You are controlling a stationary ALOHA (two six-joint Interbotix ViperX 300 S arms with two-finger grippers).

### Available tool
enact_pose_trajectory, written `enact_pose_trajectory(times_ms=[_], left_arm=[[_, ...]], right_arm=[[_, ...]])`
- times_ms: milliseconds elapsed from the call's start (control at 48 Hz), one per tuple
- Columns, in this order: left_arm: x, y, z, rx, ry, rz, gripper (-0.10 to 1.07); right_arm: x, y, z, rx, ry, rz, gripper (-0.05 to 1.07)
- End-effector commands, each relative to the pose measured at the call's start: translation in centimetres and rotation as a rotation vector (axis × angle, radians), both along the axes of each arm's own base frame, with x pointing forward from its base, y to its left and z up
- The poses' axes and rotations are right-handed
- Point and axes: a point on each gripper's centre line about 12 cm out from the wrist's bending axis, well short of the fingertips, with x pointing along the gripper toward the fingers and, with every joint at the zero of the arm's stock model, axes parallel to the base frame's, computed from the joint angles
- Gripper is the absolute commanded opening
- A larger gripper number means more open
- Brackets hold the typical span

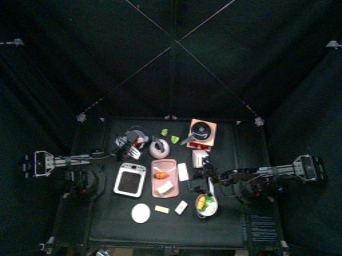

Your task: Place apple half in bowl

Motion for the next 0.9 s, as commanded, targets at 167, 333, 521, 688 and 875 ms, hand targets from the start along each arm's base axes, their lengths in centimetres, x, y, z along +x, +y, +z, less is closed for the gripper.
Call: enact_pose_trajectory(times_ms=[167,333,521,688,875], left_arm=[[0.2,2.5,-2.4,-0.074,-0.015,0.025,0.73],[0.7,2.8,-3.8,-0.109,-0.017,-0.001,0.80],[0.7,3.2,-4.2,-0.114,-0.017,-0.008,0.93],[0.5,3.1,-3.5,-0.096,-0.029,-0.012,0.97],[0.0,2.5,-2.0,-0.066,-0.062,-0.030,0.97]], right_arm=[[-0.2,-0.1,0.4,-0.005,-0.016,0.000,0.91],[0.1,-0.4,1.0,-0.008,-0.031,-0.010,0.91],[0.4,-0.8,1.6,-0.009,-0.046,-0.023,0.91],[1.0,-1.0,3.1,-0.005,-0.085,-0.033,0.91],[1.1,-1.1,2.5,0.020,-0.067,-0.043,0.91]])
